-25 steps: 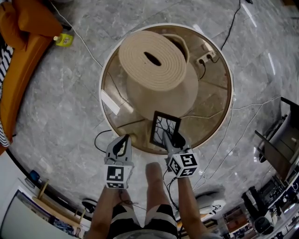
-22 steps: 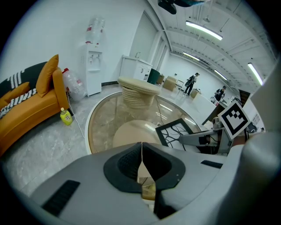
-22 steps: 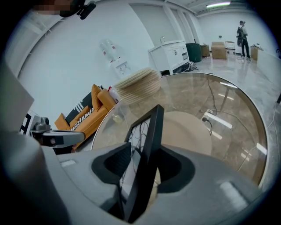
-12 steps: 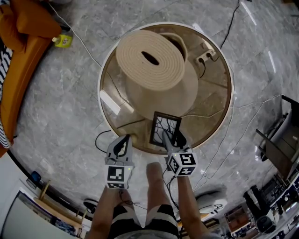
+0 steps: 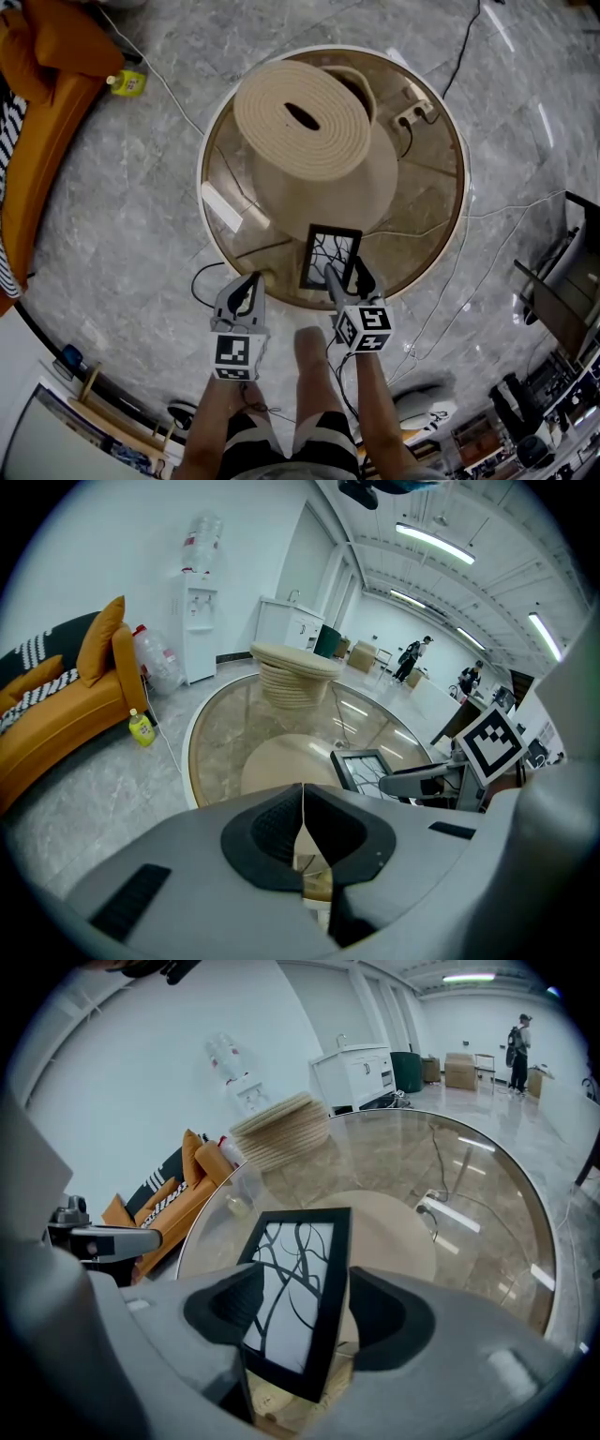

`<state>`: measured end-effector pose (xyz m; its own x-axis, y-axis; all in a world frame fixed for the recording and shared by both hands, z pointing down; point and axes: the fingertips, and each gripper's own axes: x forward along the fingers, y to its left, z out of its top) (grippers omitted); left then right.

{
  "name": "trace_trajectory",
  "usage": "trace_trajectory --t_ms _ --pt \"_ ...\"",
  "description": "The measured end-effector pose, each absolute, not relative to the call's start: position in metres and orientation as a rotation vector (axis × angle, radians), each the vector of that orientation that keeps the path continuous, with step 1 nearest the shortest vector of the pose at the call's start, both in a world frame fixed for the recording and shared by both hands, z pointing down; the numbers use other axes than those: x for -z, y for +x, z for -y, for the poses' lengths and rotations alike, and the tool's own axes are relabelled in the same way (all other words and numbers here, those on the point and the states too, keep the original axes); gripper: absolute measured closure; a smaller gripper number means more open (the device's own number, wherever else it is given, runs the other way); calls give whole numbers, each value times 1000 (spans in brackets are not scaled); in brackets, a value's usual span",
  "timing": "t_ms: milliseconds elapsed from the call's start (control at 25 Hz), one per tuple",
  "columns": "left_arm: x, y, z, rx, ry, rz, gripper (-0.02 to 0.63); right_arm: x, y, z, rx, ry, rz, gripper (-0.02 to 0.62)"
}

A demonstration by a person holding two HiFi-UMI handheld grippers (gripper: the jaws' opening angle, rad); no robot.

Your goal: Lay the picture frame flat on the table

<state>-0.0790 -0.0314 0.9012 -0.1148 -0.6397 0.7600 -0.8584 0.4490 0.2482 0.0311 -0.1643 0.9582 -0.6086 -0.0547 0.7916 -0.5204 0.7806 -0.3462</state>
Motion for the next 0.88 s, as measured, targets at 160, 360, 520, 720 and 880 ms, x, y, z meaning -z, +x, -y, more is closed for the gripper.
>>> trace_trajectory --t_ms 160,360,520,720,880 --pt "-899 -79 30 -323 1276 1837 583 -957 30 164 -720 424 2144 311" --pt "-887 -79 31 -333 1293 1844 583 -943 29 162 -705 431 2166 311" --pt "-866 -83 40 -343 1321 1860 583 -922 27 165 -703 440 2198 311" --pt "-830 -91 52 -364 1358 1895 584 -880 23 175 -685 458 2260 313" --pt "-784 -92 66 -369 1386 1920 583 -829 27 189 -631 493 2298 328"
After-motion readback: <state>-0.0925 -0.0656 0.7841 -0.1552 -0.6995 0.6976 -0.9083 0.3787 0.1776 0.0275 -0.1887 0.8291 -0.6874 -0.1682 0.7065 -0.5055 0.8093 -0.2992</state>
